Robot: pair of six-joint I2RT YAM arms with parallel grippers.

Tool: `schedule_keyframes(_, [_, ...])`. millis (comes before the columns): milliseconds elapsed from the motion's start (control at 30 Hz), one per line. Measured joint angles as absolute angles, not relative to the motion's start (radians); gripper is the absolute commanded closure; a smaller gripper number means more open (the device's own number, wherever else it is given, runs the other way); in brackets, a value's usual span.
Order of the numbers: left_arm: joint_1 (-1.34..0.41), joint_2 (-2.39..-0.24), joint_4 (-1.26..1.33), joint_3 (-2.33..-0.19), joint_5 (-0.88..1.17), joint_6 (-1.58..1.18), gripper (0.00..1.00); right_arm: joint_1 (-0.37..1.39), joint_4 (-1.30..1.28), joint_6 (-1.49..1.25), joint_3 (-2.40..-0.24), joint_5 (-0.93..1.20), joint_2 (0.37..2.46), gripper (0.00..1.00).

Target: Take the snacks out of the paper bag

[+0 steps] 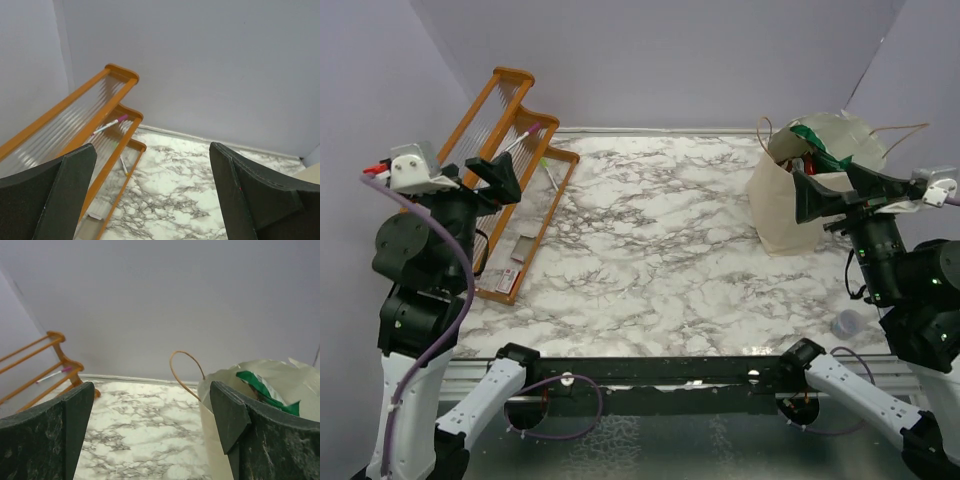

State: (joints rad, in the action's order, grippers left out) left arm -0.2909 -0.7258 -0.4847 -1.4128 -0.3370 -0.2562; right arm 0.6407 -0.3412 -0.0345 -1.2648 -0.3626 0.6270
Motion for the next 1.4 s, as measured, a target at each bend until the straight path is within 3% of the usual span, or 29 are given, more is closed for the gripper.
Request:
schedule_keyframes(633, [-0.416,-0.995,-0.115,-1.058,-0.125,-0.248,0.01,0.254,-0.368,-0.203,-1.062,-0.372,0.784,0.01])
schedule_keyframes(1000, [-0.441,-1.028,0.053,-1.001,-0.035,-0.233,0.01,0.187,-0.357,-0.229,-1.06,-0.31,0.928,0.01])
schedule_keyframes(1400, [-0.447,-1.046,0.159,-0.978,0.014,-0.228,0.01,0.18,-0.35,-0.242,-1.256,-0.277,1.112,0.03])
